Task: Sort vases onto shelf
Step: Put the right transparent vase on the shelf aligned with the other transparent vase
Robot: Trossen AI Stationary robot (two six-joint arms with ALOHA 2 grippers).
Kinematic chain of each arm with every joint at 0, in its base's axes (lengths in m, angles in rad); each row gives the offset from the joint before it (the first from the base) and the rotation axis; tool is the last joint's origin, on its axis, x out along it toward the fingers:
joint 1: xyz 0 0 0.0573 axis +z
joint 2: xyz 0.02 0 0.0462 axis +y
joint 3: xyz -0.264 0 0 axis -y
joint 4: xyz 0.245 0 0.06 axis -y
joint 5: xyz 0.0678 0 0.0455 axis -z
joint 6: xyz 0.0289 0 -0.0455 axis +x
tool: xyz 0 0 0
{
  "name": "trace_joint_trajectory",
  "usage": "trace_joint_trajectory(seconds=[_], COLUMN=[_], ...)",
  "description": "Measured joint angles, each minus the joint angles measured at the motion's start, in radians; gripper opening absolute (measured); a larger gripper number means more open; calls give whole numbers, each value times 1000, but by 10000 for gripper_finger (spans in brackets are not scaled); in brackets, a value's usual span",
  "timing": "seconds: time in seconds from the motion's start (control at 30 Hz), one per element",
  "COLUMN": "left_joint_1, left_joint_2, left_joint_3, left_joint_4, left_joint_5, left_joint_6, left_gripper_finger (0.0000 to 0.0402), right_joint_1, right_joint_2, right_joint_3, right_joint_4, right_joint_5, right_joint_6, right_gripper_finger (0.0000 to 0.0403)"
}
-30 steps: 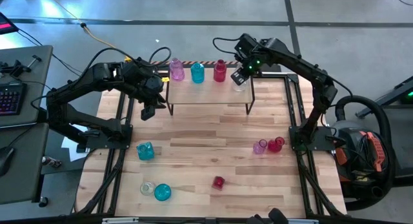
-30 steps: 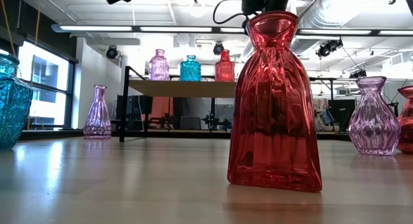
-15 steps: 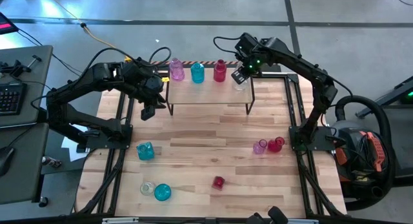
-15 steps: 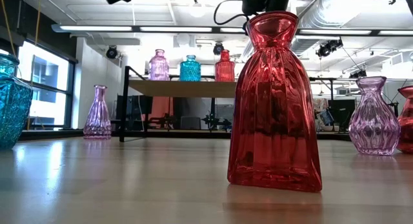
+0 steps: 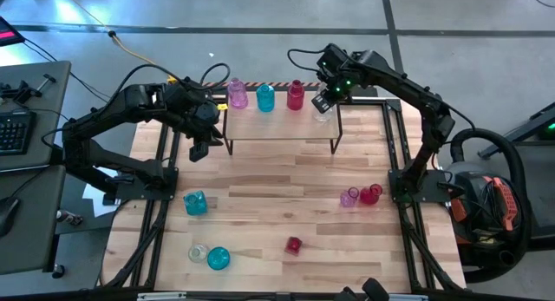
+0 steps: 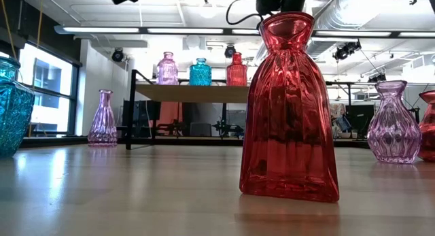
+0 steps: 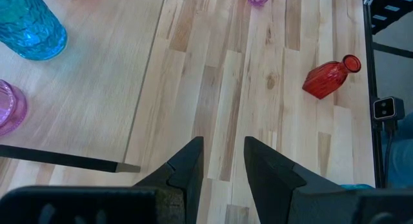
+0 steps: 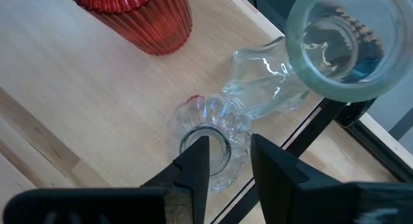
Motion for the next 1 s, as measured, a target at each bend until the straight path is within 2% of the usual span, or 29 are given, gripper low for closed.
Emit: trace_joint_trajectory(seconds=[0.37,1.0], left_joint_1=[0,0], left_joint_2=[0,0], left_joint_3=[0,0], left_joint_4=[0,0], left_joint_5=[0,0], left_joint_6=[0,0], left_gripper_finger=[104,104], right_joint_1=[0,2], right_joint_2=[-1,-40], right_joint_3=[0,2], right_joint_4=[-1,-14], right_joint_5=[-1,-20], right_joint_6=[-7,-9], right_gripper_finger=[138,139])
